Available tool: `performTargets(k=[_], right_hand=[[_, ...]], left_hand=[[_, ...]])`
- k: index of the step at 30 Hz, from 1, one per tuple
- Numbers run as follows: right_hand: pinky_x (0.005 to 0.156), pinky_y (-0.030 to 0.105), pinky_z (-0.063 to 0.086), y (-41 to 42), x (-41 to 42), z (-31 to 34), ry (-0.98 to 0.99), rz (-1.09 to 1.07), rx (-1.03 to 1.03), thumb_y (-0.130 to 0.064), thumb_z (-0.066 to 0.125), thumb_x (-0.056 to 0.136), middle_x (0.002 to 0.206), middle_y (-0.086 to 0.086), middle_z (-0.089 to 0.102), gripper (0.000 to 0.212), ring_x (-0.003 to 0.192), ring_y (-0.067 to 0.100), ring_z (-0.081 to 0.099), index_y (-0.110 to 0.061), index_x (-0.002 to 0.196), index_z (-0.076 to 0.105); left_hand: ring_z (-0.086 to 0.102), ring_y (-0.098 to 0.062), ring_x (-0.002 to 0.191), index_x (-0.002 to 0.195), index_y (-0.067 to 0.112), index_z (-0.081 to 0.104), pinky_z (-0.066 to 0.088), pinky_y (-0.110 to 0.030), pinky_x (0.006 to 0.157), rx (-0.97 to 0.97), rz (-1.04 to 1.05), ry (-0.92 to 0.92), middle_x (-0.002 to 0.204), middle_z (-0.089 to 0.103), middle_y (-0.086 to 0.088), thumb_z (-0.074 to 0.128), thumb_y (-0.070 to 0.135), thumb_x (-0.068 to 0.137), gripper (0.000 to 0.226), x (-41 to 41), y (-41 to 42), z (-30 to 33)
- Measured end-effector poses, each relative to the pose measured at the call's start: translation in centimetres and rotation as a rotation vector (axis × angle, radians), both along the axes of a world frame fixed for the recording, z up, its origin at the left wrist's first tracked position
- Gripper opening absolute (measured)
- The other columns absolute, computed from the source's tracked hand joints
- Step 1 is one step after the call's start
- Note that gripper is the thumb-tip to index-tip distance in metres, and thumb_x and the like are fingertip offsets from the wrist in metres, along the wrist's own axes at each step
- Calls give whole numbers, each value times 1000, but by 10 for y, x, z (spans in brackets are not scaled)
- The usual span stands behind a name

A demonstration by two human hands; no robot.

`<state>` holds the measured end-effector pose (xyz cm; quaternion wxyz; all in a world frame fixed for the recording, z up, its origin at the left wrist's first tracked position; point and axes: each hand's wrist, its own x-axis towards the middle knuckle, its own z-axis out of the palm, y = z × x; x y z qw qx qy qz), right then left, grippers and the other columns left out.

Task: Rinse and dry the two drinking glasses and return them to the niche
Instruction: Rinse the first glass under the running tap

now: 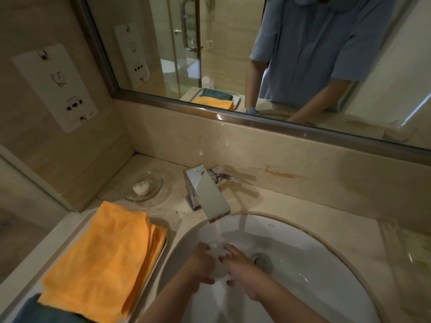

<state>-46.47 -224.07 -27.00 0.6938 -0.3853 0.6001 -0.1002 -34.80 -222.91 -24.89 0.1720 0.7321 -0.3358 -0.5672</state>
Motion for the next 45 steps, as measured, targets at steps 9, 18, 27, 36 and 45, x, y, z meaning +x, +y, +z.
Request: performTargets(k=[9, 18, 27, 36, 45], right_hand=[[53, 29, 55, -13, 0, 0, 26, -248, 136, -7, 40, 96, 112, 19, 66, 28, 96, 32, 65, -3, 117, 59], [78, 37, 59, -12, -6, 14, -274, -206, 243, 11, 36, 89, 98, 22, 72, 31, 96, 37, 68, 4, 102, 64], [70, 29, 55, -16, -8, 24, 281, 14, -199, -12, 56, 87, 95, 7, 64, 7, 70, 18, 62, -11, 94, 57], [72, 15, 43, -23, -5, 46, 289, 425, -657, -9, 56, 86, 85, 3, 66, 16, 83, 17, 63, -10, 94, 70], [68, 16, 44, -34, 4, 44, 81, 655, -393, -11, 57, 90, 94, -1, 58, 16, 86, 15, 57, -20, 103, 61]], left_hand=[[52, -11, 83, 119, 17, 54, 41, -16, 60, -98, 63, 174, 104, 56, 2, 39, 31, 98, 29, 1, 7, 23], [64, -26, 94, 106, 15, 66, 49, -33, 76, 29, 345, 565, 99, 73, -10, 27, 56, 92, 58, 8, 12, -10], [64, -26, 68, 89, 7, 64, 50, -33, 61, -29, 625, 683, 71, 68, -11, 35, 44, 94, 48, -6, 11, -20], [61, -21, 58, 80, 9, 62, 47, -33, 67, -116, 634, 724, 61, 66, -7, 34, 38, 94, 43, -2, 12, -19], [65, -23, 80, 101, 6, 69, 47, -30, 65, -104, 554, 750, 93, 73, -14, 28, 40, 96, 54, 3, 13, -17]])
